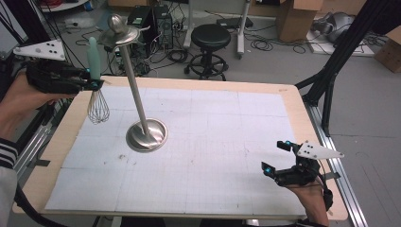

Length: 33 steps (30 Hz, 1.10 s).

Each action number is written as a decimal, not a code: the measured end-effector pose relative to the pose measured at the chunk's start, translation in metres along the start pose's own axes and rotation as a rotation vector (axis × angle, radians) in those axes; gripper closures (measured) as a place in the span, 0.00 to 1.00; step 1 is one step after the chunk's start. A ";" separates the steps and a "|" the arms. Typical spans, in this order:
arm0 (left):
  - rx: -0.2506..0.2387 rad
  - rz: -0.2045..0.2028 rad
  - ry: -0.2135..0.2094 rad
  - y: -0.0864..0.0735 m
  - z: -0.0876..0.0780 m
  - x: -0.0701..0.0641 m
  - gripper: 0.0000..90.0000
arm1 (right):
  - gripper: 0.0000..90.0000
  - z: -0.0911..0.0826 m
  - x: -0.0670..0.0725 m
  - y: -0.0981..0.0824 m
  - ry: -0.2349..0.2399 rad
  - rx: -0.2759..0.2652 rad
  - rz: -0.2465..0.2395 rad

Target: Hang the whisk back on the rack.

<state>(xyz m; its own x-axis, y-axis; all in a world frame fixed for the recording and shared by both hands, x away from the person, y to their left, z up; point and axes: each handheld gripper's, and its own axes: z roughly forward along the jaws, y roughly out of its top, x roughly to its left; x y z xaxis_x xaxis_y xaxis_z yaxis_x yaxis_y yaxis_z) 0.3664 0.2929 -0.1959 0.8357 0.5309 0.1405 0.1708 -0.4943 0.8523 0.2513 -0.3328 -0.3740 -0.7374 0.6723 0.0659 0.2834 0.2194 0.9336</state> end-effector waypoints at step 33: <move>-0.130 -0.020 0.043 -0.039 -0.027 -0.033 0.06 | 0.01 0.005 0.001 0.004 0.027 -0.003 -0.005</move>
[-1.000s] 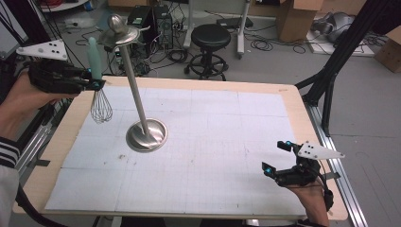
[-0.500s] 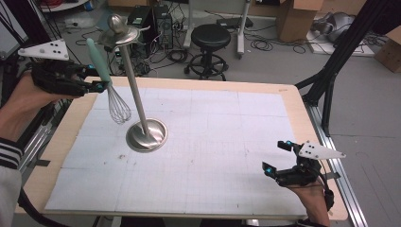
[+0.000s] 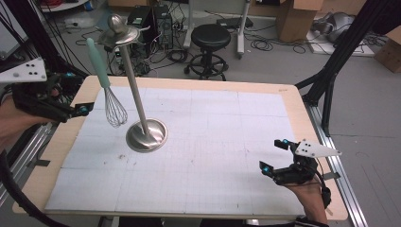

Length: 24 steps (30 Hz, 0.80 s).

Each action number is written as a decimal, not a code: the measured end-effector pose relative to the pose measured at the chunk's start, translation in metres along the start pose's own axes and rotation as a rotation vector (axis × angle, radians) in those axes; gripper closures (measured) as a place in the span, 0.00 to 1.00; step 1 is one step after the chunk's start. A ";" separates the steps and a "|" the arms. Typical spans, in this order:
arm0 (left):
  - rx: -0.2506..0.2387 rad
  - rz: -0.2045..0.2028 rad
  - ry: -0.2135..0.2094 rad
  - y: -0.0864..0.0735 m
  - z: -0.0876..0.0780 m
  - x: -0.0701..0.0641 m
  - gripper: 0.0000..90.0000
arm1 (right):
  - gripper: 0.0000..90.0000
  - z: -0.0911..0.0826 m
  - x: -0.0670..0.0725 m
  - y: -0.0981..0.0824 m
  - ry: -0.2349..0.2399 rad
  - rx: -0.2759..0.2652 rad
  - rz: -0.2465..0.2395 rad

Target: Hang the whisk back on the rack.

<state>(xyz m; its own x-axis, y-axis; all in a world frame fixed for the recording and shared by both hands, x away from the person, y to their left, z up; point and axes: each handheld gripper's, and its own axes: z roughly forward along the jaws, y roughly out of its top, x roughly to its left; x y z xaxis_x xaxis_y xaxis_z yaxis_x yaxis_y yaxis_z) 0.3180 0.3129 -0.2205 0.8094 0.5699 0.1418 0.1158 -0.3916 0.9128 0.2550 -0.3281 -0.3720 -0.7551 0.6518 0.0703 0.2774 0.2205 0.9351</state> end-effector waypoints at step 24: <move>-0.101 -0.035 0.026 -0.079 -0.011 -0.059 0.02 | 0.01 -0.014 0.006 0.003 -0.025 -0.028 0.000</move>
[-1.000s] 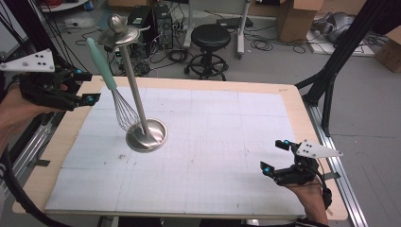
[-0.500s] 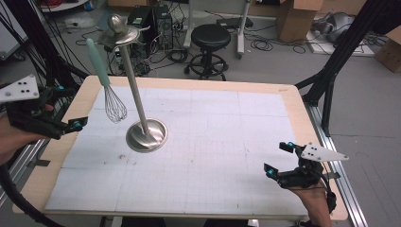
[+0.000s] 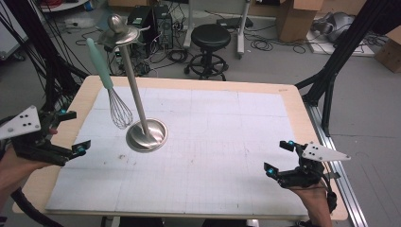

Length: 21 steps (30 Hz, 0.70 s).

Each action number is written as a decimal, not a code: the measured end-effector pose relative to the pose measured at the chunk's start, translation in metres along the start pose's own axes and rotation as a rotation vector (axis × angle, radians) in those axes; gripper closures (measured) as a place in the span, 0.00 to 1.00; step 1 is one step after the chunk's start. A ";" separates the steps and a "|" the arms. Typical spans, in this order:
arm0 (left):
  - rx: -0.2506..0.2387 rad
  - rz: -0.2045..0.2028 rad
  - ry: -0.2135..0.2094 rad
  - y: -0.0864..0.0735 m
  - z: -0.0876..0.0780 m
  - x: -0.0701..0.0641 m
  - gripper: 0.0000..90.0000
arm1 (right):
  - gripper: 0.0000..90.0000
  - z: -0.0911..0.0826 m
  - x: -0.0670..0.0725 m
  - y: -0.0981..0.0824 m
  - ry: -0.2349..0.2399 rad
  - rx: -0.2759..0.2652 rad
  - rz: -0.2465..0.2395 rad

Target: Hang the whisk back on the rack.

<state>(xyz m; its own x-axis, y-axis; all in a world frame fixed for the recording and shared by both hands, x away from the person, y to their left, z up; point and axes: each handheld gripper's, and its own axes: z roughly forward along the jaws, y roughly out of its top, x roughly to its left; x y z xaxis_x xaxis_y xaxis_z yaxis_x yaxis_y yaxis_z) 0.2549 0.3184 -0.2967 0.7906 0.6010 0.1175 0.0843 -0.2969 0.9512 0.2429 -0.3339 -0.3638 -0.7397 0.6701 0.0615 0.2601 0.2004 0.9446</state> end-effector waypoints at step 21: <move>0.002 -0.041 -0.011 -0.061 0.031 -0.026 0.02 | 0.01 0.004 0.000 0.000 0.005 0.003 0.000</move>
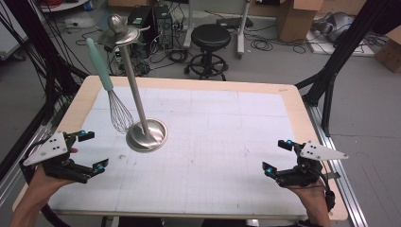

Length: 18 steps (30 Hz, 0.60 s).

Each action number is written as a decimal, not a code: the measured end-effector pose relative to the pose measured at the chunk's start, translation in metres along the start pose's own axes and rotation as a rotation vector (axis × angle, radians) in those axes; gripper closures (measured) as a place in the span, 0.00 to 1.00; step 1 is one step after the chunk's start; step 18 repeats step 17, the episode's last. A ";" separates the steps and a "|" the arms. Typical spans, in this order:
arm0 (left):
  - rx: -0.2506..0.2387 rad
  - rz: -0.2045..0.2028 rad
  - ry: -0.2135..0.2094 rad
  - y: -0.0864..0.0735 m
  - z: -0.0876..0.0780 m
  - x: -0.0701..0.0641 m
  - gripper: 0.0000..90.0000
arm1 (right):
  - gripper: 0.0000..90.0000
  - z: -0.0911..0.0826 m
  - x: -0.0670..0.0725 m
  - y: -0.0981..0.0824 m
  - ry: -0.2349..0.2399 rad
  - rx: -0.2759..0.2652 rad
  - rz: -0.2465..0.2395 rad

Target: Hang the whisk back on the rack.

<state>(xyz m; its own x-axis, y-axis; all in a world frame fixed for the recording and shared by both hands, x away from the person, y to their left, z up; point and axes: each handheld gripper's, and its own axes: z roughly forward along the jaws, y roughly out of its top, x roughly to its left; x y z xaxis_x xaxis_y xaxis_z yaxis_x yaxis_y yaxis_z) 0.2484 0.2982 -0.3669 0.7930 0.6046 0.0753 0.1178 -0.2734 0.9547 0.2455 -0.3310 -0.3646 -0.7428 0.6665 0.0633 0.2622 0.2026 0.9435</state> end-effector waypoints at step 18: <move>0.013 -0.030 -0.014 -0.010 0.007 0.000 0.02 | 0.01 0.007 0.001 0.000 0.016 0.016 -0.009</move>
